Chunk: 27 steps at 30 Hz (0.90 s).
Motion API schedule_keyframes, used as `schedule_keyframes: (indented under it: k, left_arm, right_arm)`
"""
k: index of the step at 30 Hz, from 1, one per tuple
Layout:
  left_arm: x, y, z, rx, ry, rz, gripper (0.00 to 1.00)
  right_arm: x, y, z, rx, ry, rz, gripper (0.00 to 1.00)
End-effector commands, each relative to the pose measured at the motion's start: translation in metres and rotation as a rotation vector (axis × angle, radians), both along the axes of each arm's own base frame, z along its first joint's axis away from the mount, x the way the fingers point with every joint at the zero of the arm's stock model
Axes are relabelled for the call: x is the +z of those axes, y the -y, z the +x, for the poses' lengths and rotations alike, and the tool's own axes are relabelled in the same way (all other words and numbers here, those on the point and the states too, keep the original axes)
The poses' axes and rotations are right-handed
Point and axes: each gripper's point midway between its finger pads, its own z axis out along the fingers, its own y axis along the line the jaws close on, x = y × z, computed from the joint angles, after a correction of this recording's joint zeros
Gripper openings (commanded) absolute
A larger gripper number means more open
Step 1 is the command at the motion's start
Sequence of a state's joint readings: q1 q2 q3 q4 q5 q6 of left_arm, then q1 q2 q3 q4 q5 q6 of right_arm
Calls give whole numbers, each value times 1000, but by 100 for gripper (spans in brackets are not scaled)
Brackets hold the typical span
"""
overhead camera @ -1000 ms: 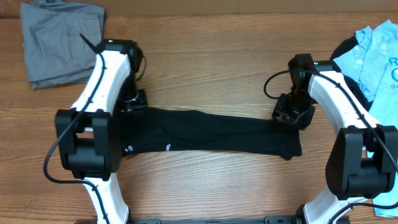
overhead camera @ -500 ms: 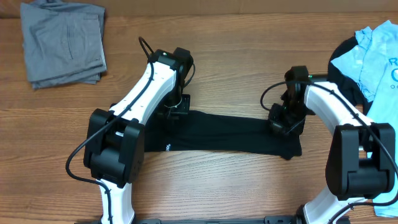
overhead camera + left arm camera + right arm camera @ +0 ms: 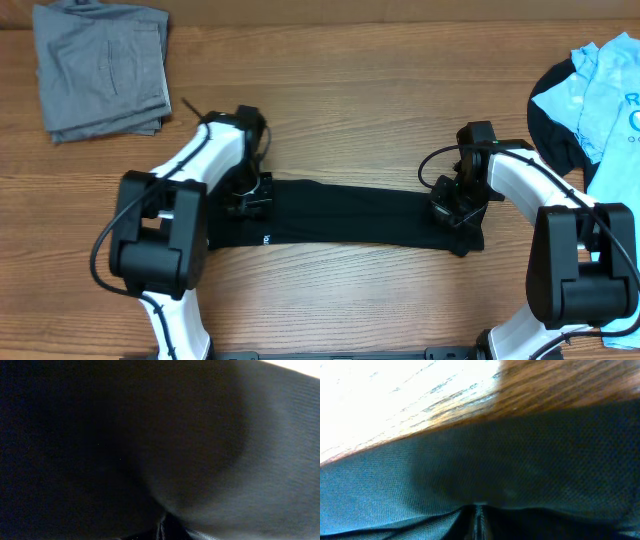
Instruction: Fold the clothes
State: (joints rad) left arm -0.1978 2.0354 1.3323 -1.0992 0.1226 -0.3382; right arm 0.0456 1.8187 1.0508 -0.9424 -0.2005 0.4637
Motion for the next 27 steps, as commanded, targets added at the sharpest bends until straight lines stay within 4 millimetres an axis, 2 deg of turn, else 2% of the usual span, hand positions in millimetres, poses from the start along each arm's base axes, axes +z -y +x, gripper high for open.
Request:
schedule_keyframes:
  k: [1,8,16,19,22,24,26,27]
  left_arm:
    - [-14,-53,-12,89,-48,112,8]
    - [-14,-97,-11,229,-55,115,9]
    - [-14,-129,-13,290,-54,140,8]
    - [-11,-145,-12,340,-46,147,8]
    - [-4,-156,-10,372,-46,146,8]
    - [11,-163,0,385,-31,146,7]
    - [24,-165,10,385,-14,147,7]
    - [31,-166,15,386,-3,147,8]
  right_arm:
    - [-10,21,-3,-43,-10,-114,4]
    - [-10,21,6,-43,26,-118,4]
    - [0,-2,26,72,109,-34,8]
    - [14,-8,38,91,136,-32,10]
    - [33,-9,51,90,156,-32,16]
    - [55,-1,63,108,176,-59,23]
    - [69,11,68,96,175,-107,38]
    - [74,17,69,88,172,-126,50]
